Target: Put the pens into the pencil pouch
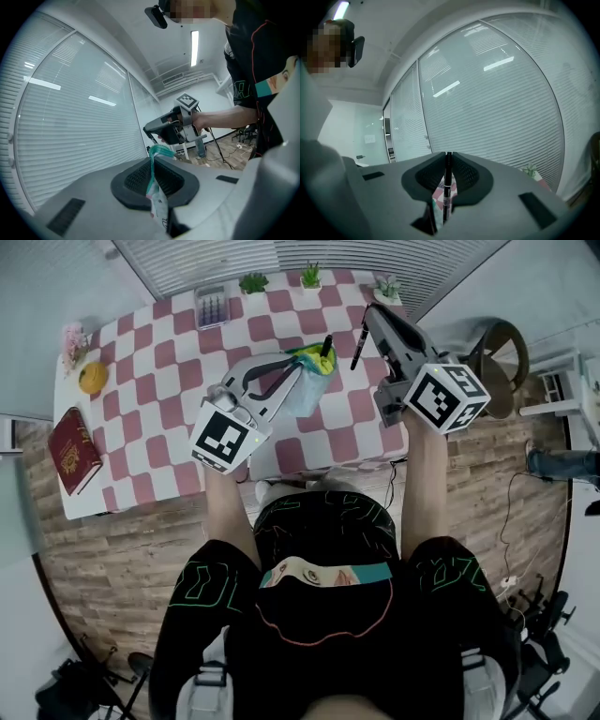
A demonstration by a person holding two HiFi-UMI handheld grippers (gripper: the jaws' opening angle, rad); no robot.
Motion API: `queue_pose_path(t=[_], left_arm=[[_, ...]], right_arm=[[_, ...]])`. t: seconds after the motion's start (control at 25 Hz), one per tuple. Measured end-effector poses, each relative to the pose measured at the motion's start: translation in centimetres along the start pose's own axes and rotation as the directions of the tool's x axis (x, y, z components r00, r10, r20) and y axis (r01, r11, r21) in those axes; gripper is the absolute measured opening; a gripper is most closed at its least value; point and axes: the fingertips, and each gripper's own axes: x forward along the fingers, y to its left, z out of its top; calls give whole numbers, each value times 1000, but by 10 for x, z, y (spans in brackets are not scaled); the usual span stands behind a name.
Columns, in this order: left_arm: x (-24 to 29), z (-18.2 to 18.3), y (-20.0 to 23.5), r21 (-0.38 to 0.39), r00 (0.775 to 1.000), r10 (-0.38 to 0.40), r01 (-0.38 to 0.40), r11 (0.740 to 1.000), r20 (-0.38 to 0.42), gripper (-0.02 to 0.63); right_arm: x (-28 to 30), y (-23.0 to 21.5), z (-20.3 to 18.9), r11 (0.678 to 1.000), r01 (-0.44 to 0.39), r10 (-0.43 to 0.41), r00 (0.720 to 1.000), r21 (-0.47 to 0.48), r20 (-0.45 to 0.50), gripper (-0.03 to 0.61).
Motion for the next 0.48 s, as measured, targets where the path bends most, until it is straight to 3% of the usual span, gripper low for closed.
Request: queue_pose_path(t=[0.48], left_arm=[[34, 4, -8, 28, 999, -44, 45, 999, -29, 15]], right_arm=[[-7, 2, 64, 999, -38, 43, 987, -36, 155, 49]])
